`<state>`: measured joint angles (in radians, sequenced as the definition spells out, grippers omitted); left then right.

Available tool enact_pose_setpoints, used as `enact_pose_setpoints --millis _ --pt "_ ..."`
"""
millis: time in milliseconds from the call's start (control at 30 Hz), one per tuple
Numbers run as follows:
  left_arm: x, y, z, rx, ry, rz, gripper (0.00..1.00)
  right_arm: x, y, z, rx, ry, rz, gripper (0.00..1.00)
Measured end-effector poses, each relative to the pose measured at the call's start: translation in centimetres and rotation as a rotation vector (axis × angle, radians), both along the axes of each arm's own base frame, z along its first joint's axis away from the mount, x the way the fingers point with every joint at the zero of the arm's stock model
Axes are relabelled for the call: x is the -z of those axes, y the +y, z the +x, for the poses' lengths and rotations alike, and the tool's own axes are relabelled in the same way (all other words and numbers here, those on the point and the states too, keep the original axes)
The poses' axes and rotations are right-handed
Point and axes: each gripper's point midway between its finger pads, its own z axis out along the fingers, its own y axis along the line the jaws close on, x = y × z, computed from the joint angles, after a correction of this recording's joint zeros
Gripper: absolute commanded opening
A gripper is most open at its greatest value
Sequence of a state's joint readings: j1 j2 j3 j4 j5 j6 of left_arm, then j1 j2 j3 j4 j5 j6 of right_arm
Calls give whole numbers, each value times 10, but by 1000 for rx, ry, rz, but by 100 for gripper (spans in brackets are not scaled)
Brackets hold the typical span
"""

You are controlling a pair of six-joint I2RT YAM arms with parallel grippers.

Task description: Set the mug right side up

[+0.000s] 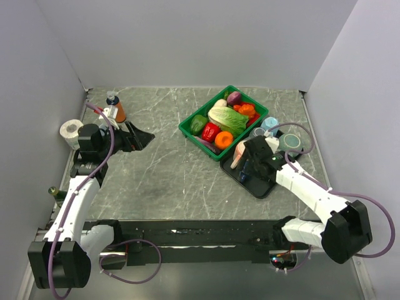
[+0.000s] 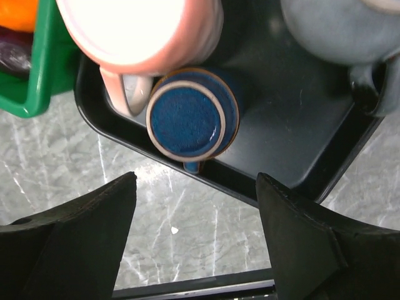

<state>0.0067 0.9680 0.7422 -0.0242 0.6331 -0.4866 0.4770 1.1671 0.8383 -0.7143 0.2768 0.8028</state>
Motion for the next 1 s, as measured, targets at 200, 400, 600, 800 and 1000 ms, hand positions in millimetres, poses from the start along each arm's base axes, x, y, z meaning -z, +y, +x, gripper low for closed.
enact_pose_setpoints --millis 200,400,600,800,1000 --pt "-1 0 0 1 -5 -1 96 10 6 -4 8 8 -27 69" --pt "3 -1 1 8 9 -3 96 27 4 -1 37 26 -80 56" --pt "7 -2 3 12 24 -5 96 30 6 6 49 -1 -82 53" --pt "10 -3 3 19 37 -7 96 41 10 5 33 26 -104 52" --pt "11 -3 4 22 40 -8 96 49 11 3 28 50 -120 48"
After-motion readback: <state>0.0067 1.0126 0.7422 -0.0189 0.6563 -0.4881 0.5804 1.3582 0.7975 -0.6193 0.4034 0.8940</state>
